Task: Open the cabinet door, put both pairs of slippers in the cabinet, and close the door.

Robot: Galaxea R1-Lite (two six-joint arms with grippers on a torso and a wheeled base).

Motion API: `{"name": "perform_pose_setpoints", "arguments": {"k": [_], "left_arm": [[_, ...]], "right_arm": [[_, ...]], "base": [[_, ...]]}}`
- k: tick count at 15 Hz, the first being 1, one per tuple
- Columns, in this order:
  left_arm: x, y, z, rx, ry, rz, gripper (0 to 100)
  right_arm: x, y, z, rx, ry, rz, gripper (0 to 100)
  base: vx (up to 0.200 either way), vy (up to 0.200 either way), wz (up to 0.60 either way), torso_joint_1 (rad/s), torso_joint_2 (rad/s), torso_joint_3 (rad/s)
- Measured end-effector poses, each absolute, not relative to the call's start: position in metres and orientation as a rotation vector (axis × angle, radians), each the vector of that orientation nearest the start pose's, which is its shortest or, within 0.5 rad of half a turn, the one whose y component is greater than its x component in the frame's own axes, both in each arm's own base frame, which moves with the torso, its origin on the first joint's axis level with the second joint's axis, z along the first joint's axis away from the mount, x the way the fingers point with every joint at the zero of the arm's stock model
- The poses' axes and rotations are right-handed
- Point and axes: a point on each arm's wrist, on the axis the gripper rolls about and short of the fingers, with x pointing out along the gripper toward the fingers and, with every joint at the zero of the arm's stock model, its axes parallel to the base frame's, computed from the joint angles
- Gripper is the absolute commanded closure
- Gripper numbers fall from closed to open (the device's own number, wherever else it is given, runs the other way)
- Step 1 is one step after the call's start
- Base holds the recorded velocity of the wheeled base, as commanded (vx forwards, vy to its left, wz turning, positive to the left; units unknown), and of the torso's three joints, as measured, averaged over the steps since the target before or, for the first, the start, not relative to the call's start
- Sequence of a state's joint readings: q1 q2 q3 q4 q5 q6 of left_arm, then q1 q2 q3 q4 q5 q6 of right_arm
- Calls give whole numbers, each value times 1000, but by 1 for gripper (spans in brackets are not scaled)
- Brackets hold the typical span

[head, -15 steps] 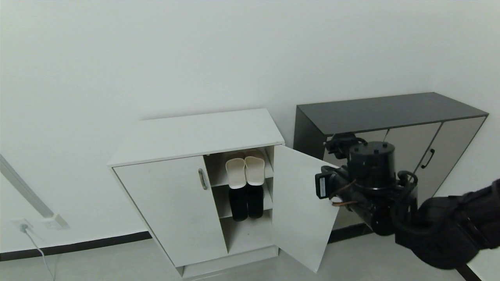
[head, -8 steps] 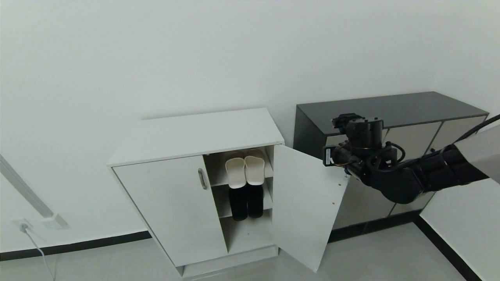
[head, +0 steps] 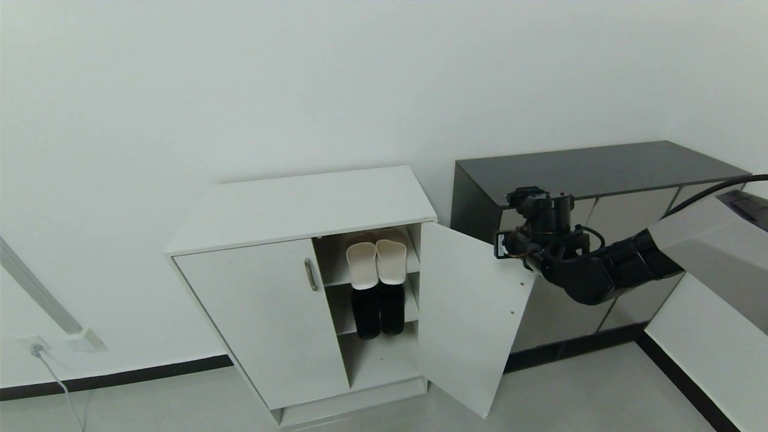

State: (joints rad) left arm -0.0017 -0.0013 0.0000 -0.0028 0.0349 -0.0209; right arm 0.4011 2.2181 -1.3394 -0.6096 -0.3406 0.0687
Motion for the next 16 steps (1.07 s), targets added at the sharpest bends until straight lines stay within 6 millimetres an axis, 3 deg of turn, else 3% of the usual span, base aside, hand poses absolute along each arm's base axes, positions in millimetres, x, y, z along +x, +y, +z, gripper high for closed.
{"name": "perform_pose_setpoints", "arguments": {"k": [7, 16], "left_arm": [[-23, 1, 76, -21, -4, 33, 100], [-23, 1, 76, -21, -4, 33, 100]], "right_arm": [[423, 165, 110, -39, 284, 41, 100], [410, 177, 105, -60, 329, 73, 100]], "base": [[0, 0, 0, 0, 0, 0], [0, 0, 0, 0, 0, 0]]}}
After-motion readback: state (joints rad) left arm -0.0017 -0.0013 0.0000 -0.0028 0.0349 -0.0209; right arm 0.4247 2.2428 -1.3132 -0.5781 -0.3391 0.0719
